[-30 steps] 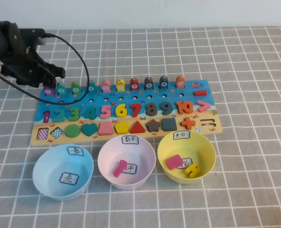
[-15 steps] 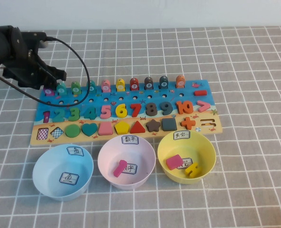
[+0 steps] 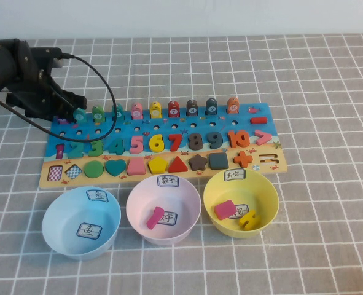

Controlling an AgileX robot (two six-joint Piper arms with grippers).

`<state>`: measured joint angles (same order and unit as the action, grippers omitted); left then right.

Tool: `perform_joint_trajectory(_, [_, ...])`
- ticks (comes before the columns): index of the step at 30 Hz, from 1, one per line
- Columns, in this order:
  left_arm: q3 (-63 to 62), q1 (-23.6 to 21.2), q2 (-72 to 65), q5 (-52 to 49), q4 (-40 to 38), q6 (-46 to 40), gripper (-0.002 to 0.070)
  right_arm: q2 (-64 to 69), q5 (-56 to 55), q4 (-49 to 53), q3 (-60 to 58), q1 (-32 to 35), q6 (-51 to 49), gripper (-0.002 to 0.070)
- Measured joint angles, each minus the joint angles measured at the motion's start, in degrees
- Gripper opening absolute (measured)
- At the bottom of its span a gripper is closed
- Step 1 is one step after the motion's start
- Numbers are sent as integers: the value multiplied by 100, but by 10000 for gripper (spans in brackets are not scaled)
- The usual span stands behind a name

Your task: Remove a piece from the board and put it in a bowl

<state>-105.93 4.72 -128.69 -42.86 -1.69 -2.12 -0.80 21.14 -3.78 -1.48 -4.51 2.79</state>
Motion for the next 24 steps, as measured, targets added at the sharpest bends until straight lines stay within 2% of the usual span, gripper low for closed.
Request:
perform_joint_trajectory(7, [0, 0, -8, 10, 0, 0, 335, 0, 0, 0, 0, 0, 0, -18])
perform_joint_trajectory(15, [0, 0, -8, 10, 11, 0, 224, 0, 0, 0, 0, 0, 0, -18])
perform_joint_trajectory(24, [0, 0, -8, 0, 11, 0, 202, 0, 0, 0, 0, 0, 0, -18])
